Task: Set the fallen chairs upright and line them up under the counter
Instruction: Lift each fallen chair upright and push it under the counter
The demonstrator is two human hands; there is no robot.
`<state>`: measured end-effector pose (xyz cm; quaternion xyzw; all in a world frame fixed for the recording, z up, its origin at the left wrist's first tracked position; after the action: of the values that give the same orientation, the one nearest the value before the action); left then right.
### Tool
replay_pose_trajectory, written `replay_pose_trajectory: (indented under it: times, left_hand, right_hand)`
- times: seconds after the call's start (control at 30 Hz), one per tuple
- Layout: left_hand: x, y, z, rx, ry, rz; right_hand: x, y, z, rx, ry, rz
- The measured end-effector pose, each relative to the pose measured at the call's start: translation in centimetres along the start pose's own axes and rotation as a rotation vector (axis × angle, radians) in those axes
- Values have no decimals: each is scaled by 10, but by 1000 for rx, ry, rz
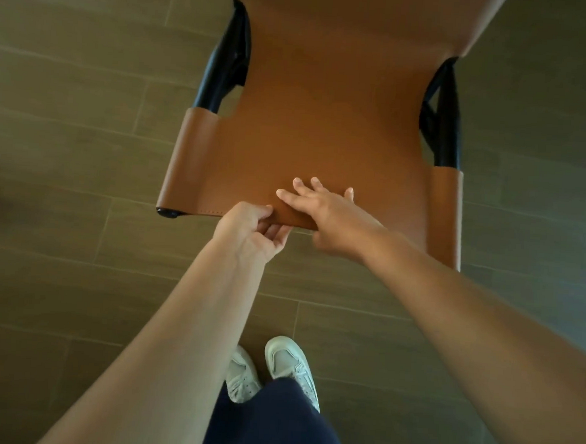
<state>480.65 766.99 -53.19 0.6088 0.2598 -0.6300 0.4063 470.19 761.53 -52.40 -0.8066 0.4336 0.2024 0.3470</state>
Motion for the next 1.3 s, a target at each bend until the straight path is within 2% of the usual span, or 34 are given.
replay_pose_trajectory:
  times: [0.1,0.23,0.33,0.4,0.47,0.5,0.57,0.6,0.7,0.77,0.87,1.1,1.3]
  left_hand:
    - [-54,22,34,-5,-33,18]
    - [-107,59,79,-5,-73,104]
    - [-141,95,104,260,-116,245]
    - [-163,131,113,655,9,501]
    - [-193,174,131,943,157,991]
    - [-209,190,142,1000,166,1207]
    - [-230,207,172,1110,63,1414]
    - [-230,212,191,1249,20,1448]
    - [-215,218,237,1776,45,1516]
    - [-217,232,262,1808,57,1653]
    - [-224,257,293,1791,66,1717]
    - [-231,289,339,1895,97,1731]
    - [-234,307,366,1974,45,1641]
  right_hand:
    - [-31,-2,-61,75,80,15]
    - [-56,3,-128,109,352,48]
    - [-58,6,-174,99,451,3]
    - [-58,9,-207,104,540,-46]
    - [-60,11,-242,69,669,-108]
    - [-60,11,-258,39,730,-143]
    - [-55,14,-293,3,814,-178]
    - [-51,17,-313,-1,837,-173]
    - [-34,30,-362,5,812,-96]
    - [-25,37,-390,21,795,-53]
    - [-14,46,-425,36,789,-28]
    - [9,60,-474,-18,742,-7]
    - [19,67,-504,-65,720,62]
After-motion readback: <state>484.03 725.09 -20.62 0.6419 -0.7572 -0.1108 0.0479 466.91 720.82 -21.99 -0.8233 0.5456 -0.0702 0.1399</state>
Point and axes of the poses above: each hand's wrist, its own x-axis towards the middle knuckle, its own z-axis out of the palm, y = z × x, the point moved 5 cm from there along x, towards the middle knuckle
